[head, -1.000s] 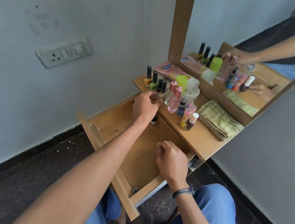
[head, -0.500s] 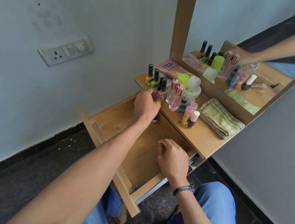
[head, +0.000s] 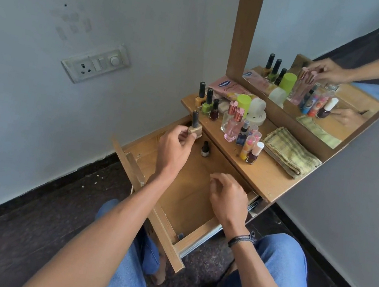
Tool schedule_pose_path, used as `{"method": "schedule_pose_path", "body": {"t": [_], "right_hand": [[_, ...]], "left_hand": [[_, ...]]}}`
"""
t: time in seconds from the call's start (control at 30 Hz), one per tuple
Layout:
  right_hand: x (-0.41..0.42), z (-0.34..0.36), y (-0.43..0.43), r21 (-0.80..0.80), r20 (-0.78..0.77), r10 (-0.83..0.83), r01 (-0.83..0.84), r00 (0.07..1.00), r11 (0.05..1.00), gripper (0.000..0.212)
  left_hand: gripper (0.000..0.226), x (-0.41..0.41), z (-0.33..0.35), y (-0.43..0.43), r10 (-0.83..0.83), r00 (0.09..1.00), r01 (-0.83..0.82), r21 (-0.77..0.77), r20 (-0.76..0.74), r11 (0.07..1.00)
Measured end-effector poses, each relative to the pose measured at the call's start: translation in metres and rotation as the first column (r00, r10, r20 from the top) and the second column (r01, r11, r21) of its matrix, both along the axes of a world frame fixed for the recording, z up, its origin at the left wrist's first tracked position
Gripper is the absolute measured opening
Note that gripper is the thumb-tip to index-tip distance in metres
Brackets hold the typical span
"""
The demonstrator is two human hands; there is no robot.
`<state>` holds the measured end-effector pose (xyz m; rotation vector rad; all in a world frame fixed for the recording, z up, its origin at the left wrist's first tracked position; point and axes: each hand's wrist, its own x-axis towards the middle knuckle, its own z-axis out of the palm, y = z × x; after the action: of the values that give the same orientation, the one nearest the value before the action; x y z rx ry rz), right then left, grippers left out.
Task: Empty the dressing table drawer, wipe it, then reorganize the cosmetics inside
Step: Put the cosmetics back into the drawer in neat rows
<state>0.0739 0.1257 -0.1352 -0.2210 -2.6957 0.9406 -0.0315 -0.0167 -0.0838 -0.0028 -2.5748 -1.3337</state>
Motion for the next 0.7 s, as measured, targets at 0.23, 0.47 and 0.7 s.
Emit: {"method": "schedule_pose_path", "body": {"t": [0.23, 0.47, 0.7], "right_hand": [[-0.037, 0.027, -0.013, -0.351, 0.036, 0.162, -0.139, 0.986, 0.926, 0.042], [-0.06, 0.018, -0.043, -0.431, 0.132, 0.337, -0.252, 0.932, 0.866, 0.033], [-0.064, 0.006, -0.056, -0.394, 0.183, 0.398, -0.304, 0.899, 0.868, 0.015]], "left_hand": [[0.013, 0.027, -0.011, -0.057, -0.049, 0.996, 0.064, -0.243, 0.07, 0.968], [0.013, 0.034, -0.017, -0.076, -0.113, 0.985, 0.157, -0.391, 0.133, 0.907], [0.017, 0.034, -0.025, -0.091, -0.141, 0.968, 0.229, -0.506, 0.205, 0.832]]}}
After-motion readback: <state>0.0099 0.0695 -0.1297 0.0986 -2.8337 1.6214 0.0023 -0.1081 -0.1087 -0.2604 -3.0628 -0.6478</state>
